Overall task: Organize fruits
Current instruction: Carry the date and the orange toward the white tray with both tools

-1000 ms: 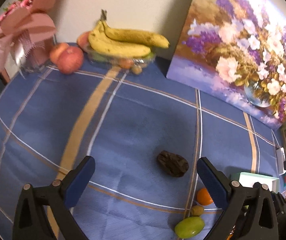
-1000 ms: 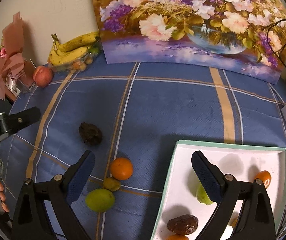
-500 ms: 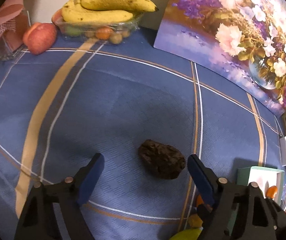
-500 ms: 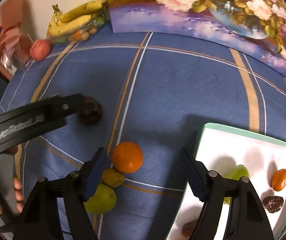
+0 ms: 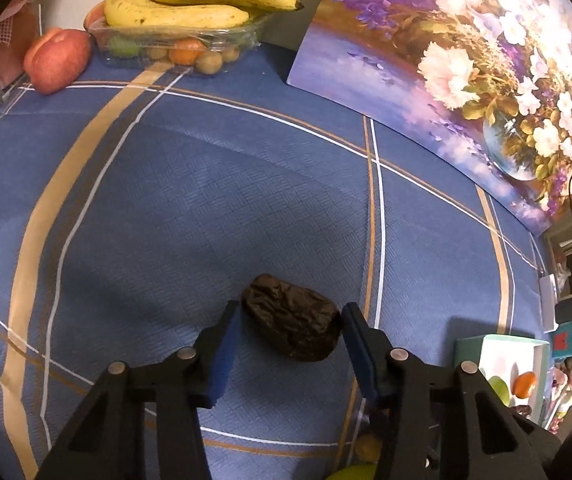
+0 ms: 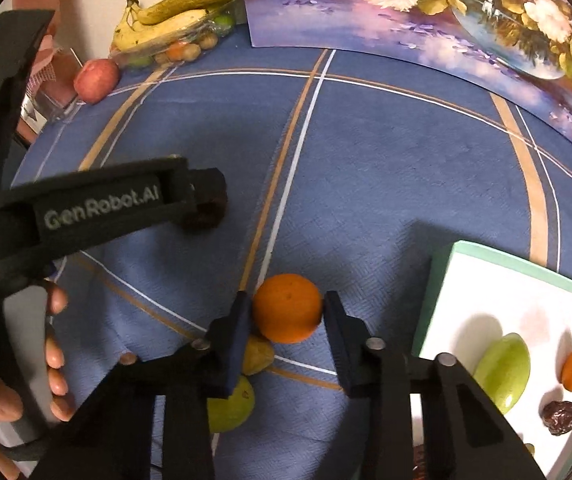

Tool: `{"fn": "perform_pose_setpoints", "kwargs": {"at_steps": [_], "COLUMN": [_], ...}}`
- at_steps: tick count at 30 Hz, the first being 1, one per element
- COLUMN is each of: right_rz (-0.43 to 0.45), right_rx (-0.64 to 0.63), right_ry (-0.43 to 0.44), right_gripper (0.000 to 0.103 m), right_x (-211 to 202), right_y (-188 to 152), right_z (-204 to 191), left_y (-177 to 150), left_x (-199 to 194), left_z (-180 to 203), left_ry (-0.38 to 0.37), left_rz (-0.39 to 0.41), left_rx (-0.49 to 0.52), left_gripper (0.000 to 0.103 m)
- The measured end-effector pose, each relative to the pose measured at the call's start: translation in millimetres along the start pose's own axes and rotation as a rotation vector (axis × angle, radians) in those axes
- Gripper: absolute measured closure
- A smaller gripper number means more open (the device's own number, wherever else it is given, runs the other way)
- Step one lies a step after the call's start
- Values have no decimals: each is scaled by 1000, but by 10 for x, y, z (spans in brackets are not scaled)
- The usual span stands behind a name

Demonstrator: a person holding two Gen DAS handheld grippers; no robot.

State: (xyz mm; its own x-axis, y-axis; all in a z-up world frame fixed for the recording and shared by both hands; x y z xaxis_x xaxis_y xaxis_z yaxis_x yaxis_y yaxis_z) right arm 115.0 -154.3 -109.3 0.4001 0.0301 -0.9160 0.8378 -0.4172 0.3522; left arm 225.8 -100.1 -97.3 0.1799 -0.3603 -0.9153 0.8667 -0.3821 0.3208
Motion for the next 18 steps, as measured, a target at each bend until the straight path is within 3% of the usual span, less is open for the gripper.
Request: {"fn": "perform_pose_setpoints", "kwargs": {"at_steps": [9, 18], "right_rz": [24, 65], "right_rx": [13, 31], "right_ry": [0, -13], "right_gripper": [66, 66], "right_x": [-68, -400], "right_y": [-69, -54], "right_z": [-16, 82], "left_y": [-19, -92], "left_x": [-120, -405], "left_z": [-87, -25], "left_ry": [27, 31], "left_rz": [8, 31], "left_rx": [-32, -40], "left_gripper": [50, 50]}}
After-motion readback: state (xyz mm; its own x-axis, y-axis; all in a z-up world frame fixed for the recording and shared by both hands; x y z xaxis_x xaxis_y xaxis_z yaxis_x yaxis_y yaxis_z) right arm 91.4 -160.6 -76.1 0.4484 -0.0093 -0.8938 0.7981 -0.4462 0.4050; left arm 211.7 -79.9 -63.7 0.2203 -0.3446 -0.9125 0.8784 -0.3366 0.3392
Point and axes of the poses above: each gripper's, at about its wrist camera, not at the fingertips, and x roughly the way its jaws point, z to its right, y to its top, the point moved 4 cm from there along x, roughly the way its jaws point, and after that the axes turned 5 degrees about y, right-handed, at the moved point
